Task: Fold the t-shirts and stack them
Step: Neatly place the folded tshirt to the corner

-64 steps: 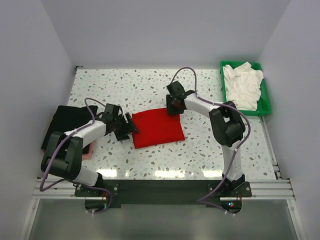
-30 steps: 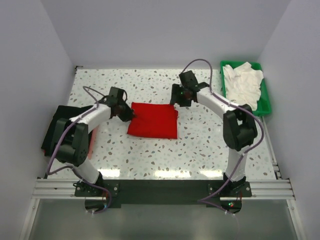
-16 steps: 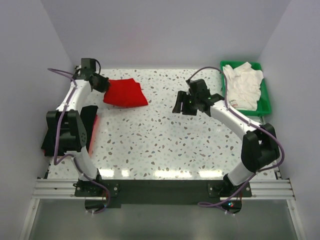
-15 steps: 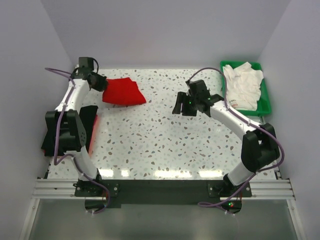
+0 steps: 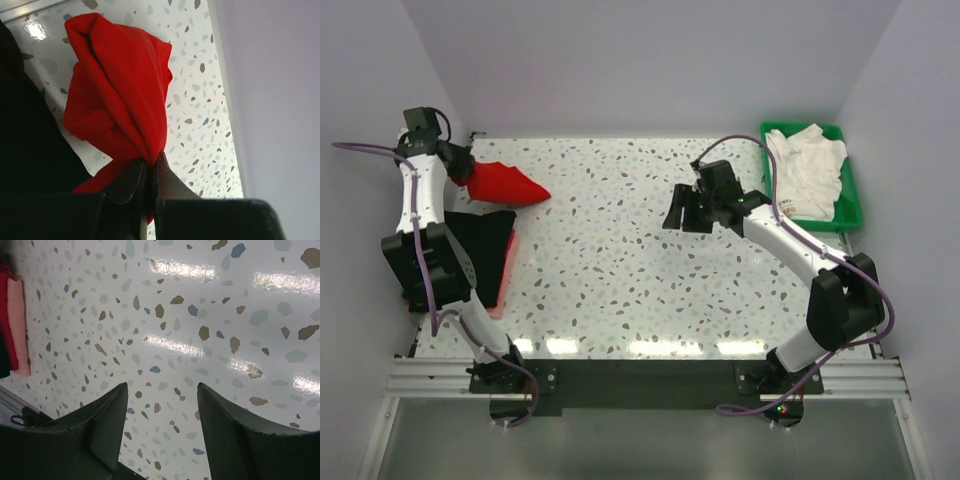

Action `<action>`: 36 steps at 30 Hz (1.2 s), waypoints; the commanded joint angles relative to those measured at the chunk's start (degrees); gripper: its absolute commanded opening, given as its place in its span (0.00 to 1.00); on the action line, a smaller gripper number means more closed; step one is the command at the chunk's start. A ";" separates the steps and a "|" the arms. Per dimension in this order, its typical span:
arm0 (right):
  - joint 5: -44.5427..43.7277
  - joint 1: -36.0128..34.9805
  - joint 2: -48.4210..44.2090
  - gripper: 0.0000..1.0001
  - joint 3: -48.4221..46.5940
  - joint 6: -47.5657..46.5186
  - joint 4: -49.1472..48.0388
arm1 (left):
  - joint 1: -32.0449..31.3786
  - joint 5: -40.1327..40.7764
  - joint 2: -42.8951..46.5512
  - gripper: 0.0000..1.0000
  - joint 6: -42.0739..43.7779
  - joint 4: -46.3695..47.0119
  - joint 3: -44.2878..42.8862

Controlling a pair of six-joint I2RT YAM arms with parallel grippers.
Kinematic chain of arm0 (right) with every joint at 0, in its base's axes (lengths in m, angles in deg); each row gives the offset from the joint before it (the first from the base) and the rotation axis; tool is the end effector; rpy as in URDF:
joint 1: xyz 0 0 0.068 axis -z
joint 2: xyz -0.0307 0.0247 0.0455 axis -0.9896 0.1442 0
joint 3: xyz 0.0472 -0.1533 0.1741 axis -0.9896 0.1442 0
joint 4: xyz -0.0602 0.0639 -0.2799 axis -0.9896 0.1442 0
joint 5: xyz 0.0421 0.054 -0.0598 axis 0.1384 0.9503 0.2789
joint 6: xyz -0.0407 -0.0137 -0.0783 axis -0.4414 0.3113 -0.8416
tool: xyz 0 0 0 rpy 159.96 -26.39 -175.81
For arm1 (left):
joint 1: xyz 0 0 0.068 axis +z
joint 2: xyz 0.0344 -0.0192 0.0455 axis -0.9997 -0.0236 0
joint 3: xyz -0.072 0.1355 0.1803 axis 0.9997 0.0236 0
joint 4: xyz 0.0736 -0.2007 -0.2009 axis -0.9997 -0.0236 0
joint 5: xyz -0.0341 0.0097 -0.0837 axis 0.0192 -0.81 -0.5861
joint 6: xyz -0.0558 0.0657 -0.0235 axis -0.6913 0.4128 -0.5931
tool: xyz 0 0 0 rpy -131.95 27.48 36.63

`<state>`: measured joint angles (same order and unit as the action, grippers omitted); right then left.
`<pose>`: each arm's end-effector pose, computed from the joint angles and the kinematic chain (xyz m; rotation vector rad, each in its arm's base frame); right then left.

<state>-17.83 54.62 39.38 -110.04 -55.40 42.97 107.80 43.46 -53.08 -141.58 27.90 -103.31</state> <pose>0.3547 0.1984 0.1891 -0.0102 2.4750 0.6915 0.4427 0.1547 0.2448 -1.5489 1.8707 -0.3165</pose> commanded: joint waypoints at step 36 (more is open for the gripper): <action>-1.12 -2.79 -4.26 0.61 -0.20 0.50 0.02 | 4.22 4.50 18.01 0.00 9.09 -4.05 -7.33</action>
<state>-17.86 52.19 37.98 -110.04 -55.38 43.21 111.19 46.48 -39.81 -134.28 22.62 -108.25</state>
